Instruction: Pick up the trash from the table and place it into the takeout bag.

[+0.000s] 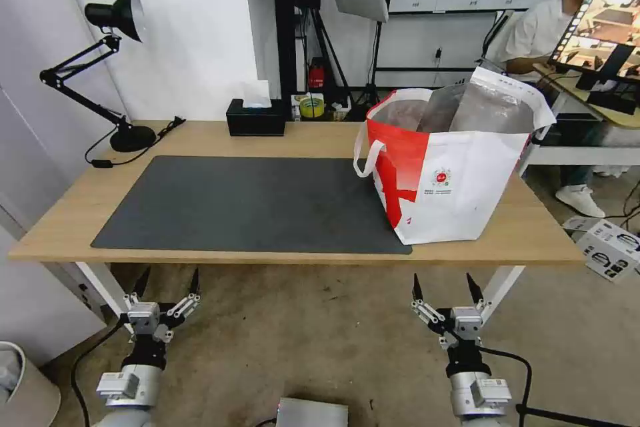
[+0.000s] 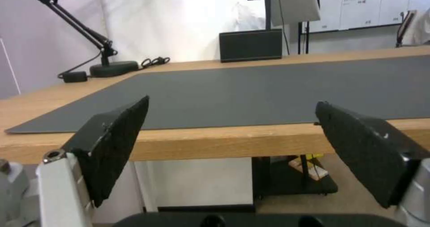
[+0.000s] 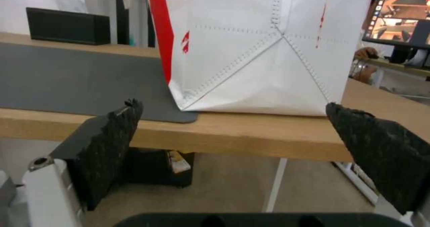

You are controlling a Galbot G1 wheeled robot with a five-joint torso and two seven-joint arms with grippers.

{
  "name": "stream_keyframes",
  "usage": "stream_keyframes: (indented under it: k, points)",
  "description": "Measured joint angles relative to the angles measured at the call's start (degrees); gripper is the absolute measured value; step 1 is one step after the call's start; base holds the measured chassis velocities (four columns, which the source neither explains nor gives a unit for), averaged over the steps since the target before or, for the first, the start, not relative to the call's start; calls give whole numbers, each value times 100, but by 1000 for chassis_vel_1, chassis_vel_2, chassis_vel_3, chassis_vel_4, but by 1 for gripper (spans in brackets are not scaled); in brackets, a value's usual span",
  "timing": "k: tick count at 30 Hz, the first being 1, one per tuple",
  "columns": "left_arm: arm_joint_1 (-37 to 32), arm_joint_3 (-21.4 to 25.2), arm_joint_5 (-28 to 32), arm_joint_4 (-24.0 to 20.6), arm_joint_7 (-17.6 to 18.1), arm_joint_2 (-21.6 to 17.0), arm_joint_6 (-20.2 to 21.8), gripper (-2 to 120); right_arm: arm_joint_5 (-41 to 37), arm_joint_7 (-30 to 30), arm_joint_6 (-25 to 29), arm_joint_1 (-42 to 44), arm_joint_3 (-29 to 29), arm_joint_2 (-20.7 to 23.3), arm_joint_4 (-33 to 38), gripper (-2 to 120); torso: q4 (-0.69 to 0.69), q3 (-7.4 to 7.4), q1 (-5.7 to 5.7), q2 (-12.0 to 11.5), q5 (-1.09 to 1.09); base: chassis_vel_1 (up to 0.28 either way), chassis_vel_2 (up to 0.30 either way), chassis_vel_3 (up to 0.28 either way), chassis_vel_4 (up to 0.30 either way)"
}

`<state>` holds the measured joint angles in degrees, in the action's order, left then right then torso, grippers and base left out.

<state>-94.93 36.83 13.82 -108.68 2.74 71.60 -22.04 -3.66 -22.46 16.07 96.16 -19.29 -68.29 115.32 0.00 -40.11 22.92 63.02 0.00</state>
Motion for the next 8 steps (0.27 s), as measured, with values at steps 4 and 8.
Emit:
stream_keyframes:
  k: [4,8]
  points:
    - [1,2,2,-2,2,-1,2,100,0,-2,-1,0,0,0,2,100,0,0,0,0,0,0,0,0,0]
    - [1,2,3,-3,3,-2,4,100,-1,-3,-2,0,0,0,3,100,0,0,0,0,0,0,0,0,0]
